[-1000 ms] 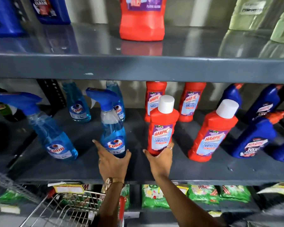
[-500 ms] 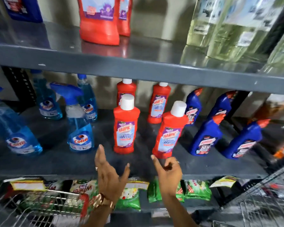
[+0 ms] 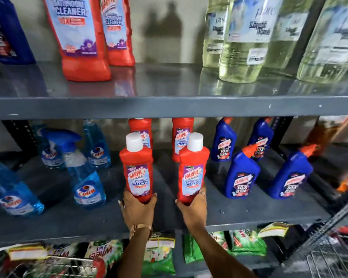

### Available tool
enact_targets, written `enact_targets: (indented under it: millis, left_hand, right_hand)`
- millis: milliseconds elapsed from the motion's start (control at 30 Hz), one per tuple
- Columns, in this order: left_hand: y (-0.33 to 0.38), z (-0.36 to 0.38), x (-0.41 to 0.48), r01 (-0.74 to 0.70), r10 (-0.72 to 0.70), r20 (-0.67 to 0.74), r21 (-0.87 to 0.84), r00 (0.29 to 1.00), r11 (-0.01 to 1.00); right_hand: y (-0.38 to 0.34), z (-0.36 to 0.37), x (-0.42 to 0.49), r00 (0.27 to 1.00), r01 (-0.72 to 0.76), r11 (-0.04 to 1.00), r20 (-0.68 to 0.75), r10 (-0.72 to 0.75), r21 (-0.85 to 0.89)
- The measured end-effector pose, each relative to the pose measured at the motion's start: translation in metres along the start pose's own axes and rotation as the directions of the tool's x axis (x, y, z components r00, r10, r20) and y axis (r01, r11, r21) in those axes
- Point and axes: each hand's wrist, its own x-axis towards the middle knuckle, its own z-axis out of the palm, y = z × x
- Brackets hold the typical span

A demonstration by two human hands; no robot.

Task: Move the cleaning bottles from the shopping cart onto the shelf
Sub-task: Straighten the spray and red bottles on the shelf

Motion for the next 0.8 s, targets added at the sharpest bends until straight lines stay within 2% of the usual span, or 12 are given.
enact_targets:
  millis: [333, 433, 533, 600, 667, 733, 800]
  left_hand:
    - [0.002, 0.001, -0.002, 0.023, -0.023, -0.022, 0.014, 0.999, 1.0]
    - [0.005, -0.002, -0.001, -0.027, 0.028, -0.036, 0.014, 0.999, 1.0]
    - [0.012, -0.004, -0.013, -0.041, 0.048, -0.112, 0.068, 0.993, 0.997]
    - [0.019, 0.001, -0.04, -0.126, 0.125, -0.176, 0.006, 0.976, 0.992]
    - [0.029, 0.012, -0.075, -0.282, 0.267, -0.159, -0.078, 0.951, 0.956]
    - [0.042, 0.033, -0.105, -0.343, 0.339, -0.055, -0.155, 0.939, 0.926]
    - [0.055, 0.052, -0.116, -0.296, 0.311, 0.062, -0.179, 0.948, 0.938]
  right_hand:
    - [0.001, 0.003, 0.006, 1.0, -0.015, 0.997, -0.013, 0.014, -0.075]
    - [-0.005, -0.007, 0.002, 0.997, 0.007, 0.998, 0.075, -0.003, -0.057]
    - [0.005, -0.036, -0.009, 0.988, 0.022, 0.999, 0.155, -0.016, -0.039]
    - [0.019, -0.067, -0.014, 0.998, 0.014, 1.0, 0.053, -0.015, 0.014]
    - [0.027, -0.096, -0.012, 0.989, 0.026, 0.998, -0.145, -0.017, 0.059]
    - [0.03, -0.118, 0.003, 0.953, 0.036, 0.999, -0.3, -0.031, 0.012]
    - [0.029, -0.13, 0.026, 0.942, 0.002, 0.999, -0.336, -0.016, -0.044]
